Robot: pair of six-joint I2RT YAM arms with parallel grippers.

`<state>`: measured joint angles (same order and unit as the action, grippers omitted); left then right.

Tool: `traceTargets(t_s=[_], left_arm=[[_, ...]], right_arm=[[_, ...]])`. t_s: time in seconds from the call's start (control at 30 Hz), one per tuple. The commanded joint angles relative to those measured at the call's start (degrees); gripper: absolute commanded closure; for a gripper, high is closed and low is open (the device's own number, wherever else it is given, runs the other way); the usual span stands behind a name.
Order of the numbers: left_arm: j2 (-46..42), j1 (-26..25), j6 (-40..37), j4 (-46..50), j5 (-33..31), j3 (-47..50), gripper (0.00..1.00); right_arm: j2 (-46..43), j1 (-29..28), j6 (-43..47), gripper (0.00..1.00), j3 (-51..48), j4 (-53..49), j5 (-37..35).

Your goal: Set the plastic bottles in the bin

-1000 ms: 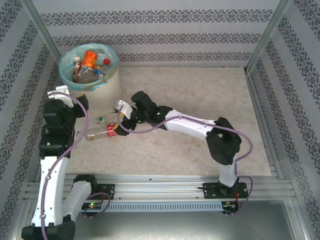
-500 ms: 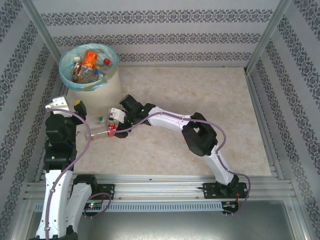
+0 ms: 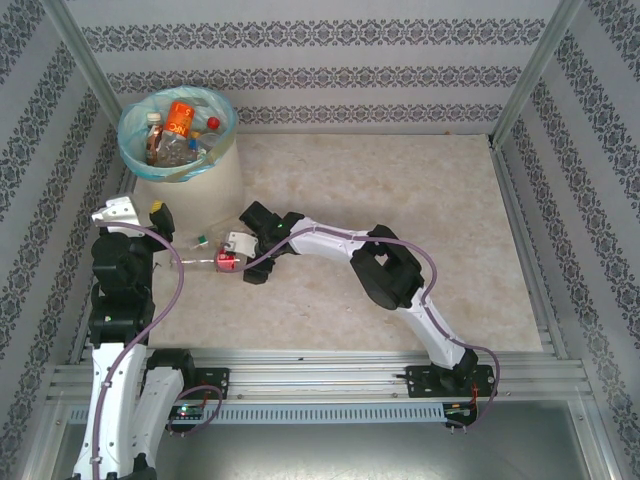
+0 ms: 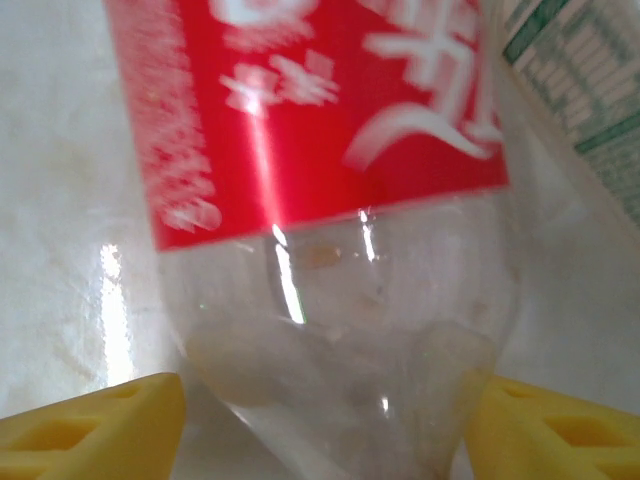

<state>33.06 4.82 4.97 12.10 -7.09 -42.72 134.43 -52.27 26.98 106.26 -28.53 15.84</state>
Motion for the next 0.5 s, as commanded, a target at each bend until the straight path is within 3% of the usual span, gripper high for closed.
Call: traceTargets(t_s=[0.0,0.47], left_arm=[[-0.35,-0.51,-0.66,-2.52,0.79,-0.11,0.28],[-0.19,-0.48,-1.84,-2.47,0.77,-2.12,0.28]], right_arm=[[-0.12,-0.19,2.14,0.34,0.49,-2.14,-0.57],[-9.90,-1.21,8.35,0.76,-11.33,0.40,-1.62]])
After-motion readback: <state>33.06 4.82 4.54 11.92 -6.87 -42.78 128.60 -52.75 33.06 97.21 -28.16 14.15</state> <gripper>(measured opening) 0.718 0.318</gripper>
